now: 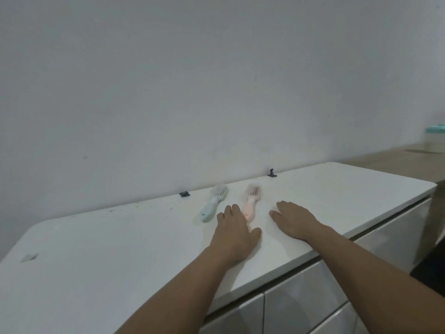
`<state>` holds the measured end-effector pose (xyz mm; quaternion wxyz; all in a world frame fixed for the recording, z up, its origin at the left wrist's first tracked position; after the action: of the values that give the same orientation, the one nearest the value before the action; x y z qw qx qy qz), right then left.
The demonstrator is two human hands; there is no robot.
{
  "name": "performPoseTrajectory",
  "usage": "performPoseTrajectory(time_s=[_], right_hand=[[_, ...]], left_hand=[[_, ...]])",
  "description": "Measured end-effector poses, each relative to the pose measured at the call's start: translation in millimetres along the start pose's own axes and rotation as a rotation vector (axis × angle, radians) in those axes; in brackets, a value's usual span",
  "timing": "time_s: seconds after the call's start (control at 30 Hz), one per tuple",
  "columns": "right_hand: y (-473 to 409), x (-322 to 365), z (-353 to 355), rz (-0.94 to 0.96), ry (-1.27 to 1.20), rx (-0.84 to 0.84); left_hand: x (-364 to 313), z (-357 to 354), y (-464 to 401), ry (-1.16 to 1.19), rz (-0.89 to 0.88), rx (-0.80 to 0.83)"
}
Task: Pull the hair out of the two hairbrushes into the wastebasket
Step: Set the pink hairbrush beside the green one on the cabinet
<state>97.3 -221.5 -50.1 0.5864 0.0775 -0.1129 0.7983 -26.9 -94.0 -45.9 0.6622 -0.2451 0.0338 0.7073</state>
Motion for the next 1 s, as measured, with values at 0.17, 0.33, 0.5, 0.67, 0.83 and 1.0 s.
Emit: performPoseTrajectory(time_s=[0.17,0.33,0.5,0.67,0.83,1.0], right_hand=[[23.8,-3.0,0.4,0.037,0.074,0.016],[47.3,-6.8,3.5,0.037,0.1,0.015],[67.2,-11.4,8.2,-0.009,-0.017,-0.011],[73.2,-13.9,18.1,-0.091,-0.242,-0.043],[68.5,-1.6,28.6,-0.09,-0.236,-0.078],[49.4,5.4,21.1,-0.027,-0.13,-0.008]], left_hand=[[-7.3,1.8,27.9,-0.113,0.027,0.087],[-13.4,2.7,49.8,-0.182,0.039,0.164],[-16.4,0.9,64.8,-0.22,0.026,0.192],[-17.0,2.5,64.9,-0.246,0.006,0.179],[-17.0,0.3,64.9,-0.273,-0.009,0.15],[-17.5,-2.1,66.3,-0.304,-0.022,0.13]])
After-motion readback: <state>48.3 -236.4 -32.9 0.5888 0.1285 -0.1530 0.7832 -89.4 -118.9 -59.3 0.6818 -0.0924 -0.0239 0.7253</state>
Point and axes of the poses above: each hand's wrist, its own y-axis away from the middle knuckle, its own z-axis out of the back of the hand, x = y × z, the point moved 4 cm from there along -y, towards the middle knuckle, and after that the axes turned 11 degrees about -z, right-handed, at the moved point
